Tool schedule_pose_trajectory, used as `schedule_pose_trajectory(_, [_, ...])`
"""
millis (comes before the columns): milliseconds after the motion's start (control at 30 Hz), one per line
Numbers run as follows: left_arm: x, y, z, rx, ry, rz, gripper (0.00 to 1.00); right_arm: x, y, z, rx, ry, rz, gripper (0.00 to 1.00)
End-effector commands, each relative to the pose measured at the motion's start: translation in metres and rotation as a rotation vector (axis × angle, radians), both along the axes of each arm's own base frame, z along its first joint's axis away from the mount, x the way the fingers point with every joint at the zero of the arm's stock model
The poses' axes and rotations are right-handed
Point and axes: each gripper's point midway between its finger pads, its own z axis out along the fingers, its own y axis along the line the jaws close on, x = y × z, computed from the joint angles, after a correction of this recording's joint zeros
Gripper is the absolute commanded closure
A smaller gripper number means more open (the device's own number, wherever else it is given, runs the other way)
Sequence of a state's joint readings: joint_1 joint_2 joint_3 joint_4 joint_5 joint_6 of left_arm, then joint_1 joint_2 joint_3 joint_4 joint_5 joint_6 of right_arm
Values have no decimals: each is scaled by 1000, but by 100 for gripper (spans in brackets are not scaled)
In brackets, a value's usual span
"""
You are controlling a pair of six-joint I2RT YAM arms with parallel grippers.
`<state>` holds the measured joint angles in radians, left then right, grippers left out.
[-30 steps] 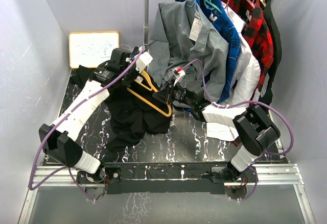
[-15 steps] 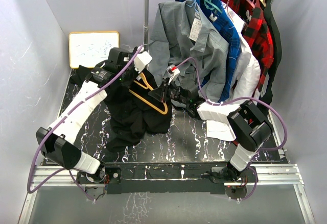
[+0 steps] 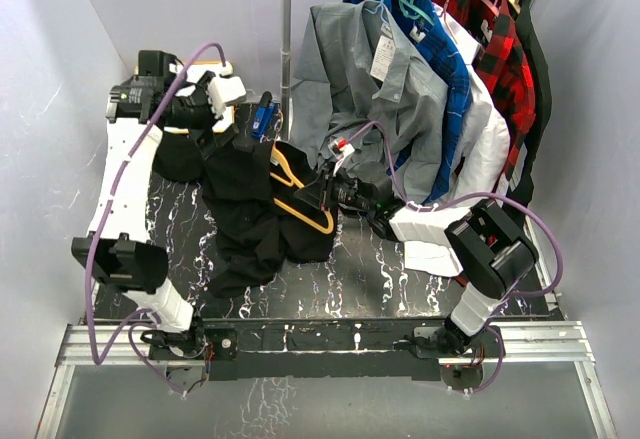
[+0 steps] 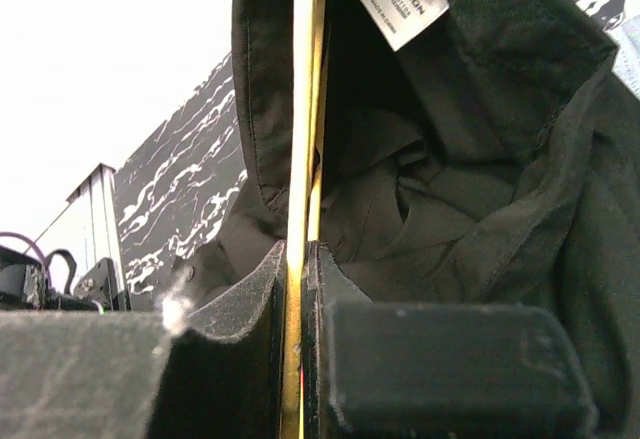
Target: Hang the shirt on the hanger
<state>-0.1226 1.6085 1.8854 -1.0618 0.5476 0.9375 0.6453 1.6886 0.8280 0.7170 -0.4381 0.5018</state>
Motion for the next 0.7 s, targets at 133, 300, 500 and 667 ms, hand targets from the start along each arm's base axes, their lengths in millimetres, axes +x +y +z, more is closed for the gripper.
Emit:
schedule_pose_trajectory(133, [-21,-32,-3,-155,19,-460,2,-9,-2,62,109,-177,45,100])
schedule_pose_trajectory(300, [-28,-31,-30,-119,-18,-578,2,-11,-4,68,118,-186,61,100])
schedule_pose_trajectory(500, [-23,-25,-56,-55,-12,-633,3,-19,-1,76,130,-191,103,100])
schedule_pose_trajectory(667, [15,-27,-52,-51,-117,-554,2,-27,0,81,140,-192,141,100])
